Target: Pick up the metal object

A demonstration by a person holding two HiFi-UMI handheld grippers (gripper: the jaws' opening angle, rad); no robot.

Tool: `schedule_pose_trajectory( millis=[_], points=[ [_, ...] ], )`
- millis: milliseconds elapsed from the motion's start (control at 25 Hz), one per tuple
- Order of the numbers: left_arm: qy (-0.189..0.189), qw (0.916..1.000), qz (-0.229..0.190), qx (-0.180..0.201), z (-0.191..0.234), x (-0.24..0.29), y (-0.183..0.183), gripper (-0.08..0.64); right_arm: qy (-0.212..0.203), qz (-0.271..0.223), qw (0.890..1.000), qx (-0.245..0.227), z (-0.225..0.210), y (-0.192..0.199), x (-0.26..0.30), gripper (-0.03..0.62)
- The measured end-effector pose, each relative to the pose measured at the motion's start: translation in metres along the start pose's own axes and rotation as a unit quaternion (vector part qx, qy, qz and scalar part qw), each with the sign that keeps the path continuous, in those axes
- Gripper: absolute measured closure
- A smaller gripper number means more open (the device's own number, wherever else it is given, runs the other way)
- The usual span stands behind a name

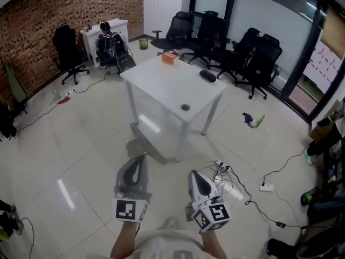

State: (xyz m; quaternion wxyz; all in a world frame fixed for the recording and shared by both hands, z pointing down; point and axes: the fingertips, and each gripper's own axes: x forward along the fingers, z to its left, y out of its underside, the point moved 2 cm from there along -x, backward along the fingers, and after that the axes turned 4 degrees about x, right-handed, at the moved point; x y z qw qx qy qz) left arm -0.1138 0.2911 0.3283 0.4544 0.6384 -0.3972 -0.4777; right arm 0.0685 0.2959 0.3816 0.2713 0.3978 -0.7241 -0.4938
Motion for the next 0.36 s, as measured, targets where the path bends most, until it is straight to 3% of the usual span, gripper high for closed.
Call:
schedule_pose_trajectory(
  millis=[360],
  points=[
    [-0.013,0.9998,0.012,0.002,0.008,-0.012,0.008,0.548,0.003,0.011,1.000,-0.021,0.006,0.012,-0.004,0.581]
  ],
)
